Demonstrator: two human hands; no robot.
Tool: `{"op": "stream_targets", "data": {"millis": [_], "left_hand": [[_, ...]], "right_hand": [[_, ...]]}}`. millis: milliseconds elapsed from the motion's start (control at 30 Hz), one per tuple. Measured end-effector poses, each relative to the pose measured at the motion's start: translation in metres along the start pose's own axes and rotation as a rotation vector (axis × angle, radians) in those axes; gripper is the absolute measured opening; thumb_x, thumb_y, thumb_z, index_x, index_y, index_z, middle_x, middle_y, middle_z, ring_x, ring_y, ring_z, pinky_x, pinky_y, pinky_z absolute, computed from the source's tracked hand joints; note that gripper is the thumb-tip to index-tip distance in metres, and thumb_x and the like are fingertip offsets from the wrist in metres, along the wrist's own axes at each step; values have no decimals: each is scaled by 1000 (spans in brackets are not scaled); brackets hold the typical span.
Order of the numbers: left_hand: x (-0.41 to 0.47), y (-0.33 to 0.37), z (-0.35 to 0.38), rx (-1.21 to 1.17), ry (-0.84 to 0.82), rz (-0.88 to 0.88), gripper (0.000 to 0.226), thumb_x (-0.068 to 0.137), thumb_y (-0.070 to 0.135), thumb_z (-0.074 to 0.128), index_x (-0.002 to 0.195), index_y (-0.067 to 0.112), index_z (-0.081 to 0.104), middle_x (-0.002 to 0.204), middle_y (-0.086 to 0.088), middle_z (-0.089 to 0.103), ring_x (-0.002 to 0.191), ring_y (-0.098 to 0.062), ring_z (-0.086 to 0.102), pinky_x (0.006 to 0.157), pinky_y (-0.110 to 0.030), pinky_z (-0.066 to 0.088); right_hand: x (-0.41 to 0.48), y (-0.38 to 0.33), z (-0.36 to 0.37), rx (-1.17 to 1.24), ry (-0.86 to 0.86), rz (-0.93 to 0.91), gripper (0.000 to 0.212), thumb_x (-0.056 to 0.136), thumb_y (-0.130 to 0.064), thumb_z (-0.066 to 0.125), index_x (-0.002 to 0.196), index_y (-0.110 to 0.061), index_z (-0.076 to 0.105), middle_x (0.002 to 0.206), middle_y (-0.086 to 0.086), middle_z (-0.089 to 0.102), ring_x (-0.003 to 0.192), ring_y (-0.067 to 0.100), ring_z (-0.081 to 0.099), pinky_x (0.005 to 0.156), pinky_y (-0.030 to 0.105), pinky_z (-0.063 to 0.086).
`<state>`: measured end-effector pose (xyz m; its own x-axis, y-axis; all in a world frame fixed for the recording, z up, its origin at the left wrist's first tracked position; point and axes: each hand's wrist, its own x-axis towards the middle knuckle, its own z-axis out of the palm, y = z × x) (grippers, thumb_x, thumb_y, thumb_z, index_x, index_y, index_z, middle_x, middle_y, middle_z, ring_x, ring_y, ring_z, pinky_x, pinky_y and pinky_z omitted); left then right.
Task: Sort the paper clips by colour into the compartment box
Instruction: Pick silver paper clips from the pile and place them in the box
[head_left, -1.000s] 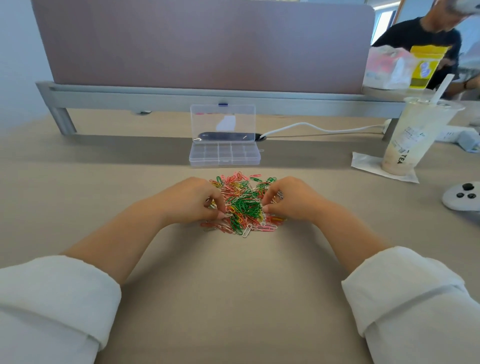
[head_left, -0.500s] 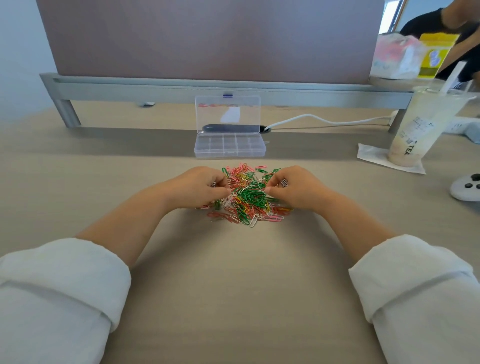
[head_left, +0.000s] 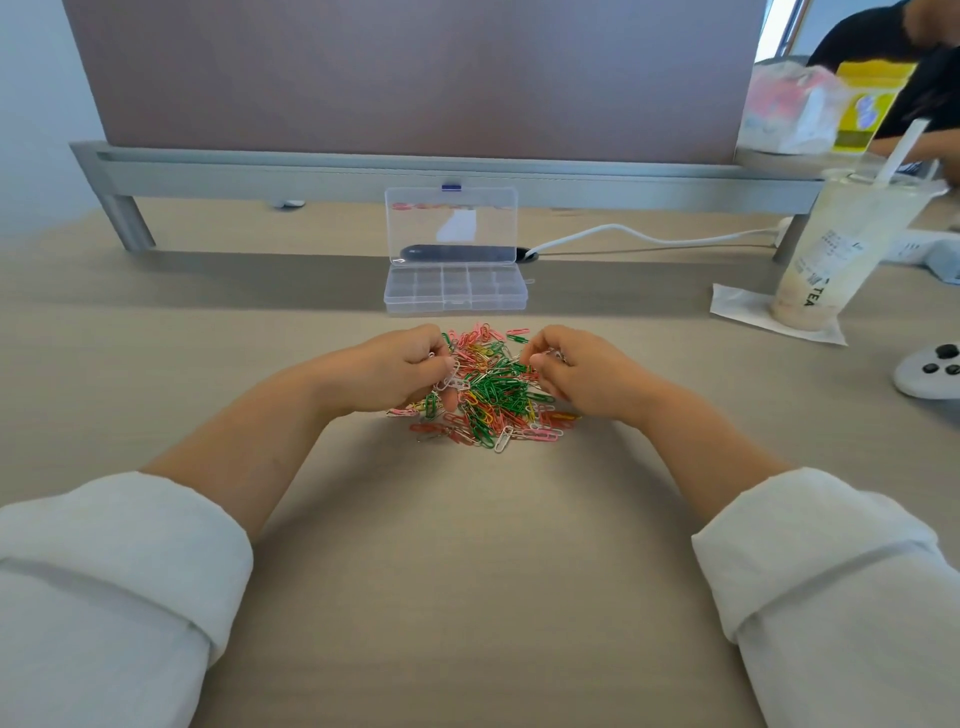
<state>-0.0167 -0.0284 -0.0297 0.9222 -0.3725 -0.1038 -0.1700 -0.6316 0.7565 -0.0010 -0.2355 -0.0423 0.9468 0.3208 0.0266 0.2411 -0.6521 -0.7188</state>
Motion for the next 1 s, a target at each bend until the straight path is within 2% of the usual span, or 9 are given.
{"op": "stream_targets", "data": {"millis": [200, 367, 500, 600, 700, 767, 833, 933, 1000], "left_hand": [[0, 0, 1, 155, 40, 51, 14, 95, 17, 46, 82, 21, 47, 68, 6, 60, 54, -15, 36, 53, -27, 32], [3, 4, 5, 84, 8, 20, 29, 98, 9, 32, 109, 23, 54, 64, 5, 46, 40, -1, 36, 45, -14, 30], [3, 11, 12, 42, 22, 28, 30, 101, 20, 30, 85, 15, 55, 58, 5, 33, 43, -5, 31, 44, -15, 27], [3, 17, 19, 181, 54, 67, 42, 99, 37, 27, 65, 15, 39, 57, 5, 29, 52, -11, 28, 51, -19, 28], [7, 19, 25, 280, 69, 82, 48, 97, 41, 32, 57, 16, 29, 54, 2, 26, 50, -13, 26, 52, -26, 25], [10, 18, 27, 321, 68, 79, 50, 96, 40, 36, 52, 15, 32, 51, 2, 32, 48, -12, 30, 52, -25, 28], [11, 18, 28, 350, 51, 79, 49, 97, 38, 37, 52, 20, 45, 53, 4, 44, 52, -10, 42, 58, -24, 34], [9, 20, 30, 373, 6, 71, 34, 93, 39, 46, 64, 29, 59, 73, 5, 61, 72, -11, 56, 68, -25, 42], [7, 21, 31, 397, 0, 56, 23, 83, 44, 61, 70, 26, 63, 71, 8, 61, 71, -9, 57, 62, -23, 43]], "right_hand": [[1, 1, -3, 24, -3, -21, 27, 97, -5, 35, 85, -11, 58, 61, -1, 49, 49, 9, 39, 42, 8, 34], [2, 1, -4, -37, -15, -13, 27, 98, -9, 37, 80, -12, 56, 63, -5, 46, 54, 5, 38, 44, 4, 33], [0, 0, -8, -154, 27, -9, 48, 99, -31, 39, 54, -16, 30, 53, -2, 28, 48, 12, 25, 44, 18, 24], [-2, 2, -12, -145, -19, 32, 51, 95, -36, 48, 52, -15, 28, 53, 0, 22, 49, 14, 22, 50, 26, 19], [-4, 5, -15, -142, -57, 46, 34, 87, -32, 63, 62, -11, 53, 56, -2, 38, 53, 10, 35, 55, 24, 30], [-4, 5, -14, -169, -77, 43, 13, 82, -24, 68, 71, -17, 65, 64, -9, 51, 61, 3, 44, 60, 19, 36], [-5, 4, -14, -180, -94, 39, 6, 80, -15, 68, 77, -21, 68, 69, -13, 54, 65, 0, 47, 60, 13, 36], [-4, 5, -13, -194, -86, 15, 7, 78, -16, 71, 77, -22, 68, 69, -15, 53, 67, -1, 47, 60, 10, 33], [-3, 6, -12, -198, -71, 6, 7, 77, -22, 74, 76, -22, 68, 69, -15, 54, 68, -1, 47, 61, 10, 33]]}}
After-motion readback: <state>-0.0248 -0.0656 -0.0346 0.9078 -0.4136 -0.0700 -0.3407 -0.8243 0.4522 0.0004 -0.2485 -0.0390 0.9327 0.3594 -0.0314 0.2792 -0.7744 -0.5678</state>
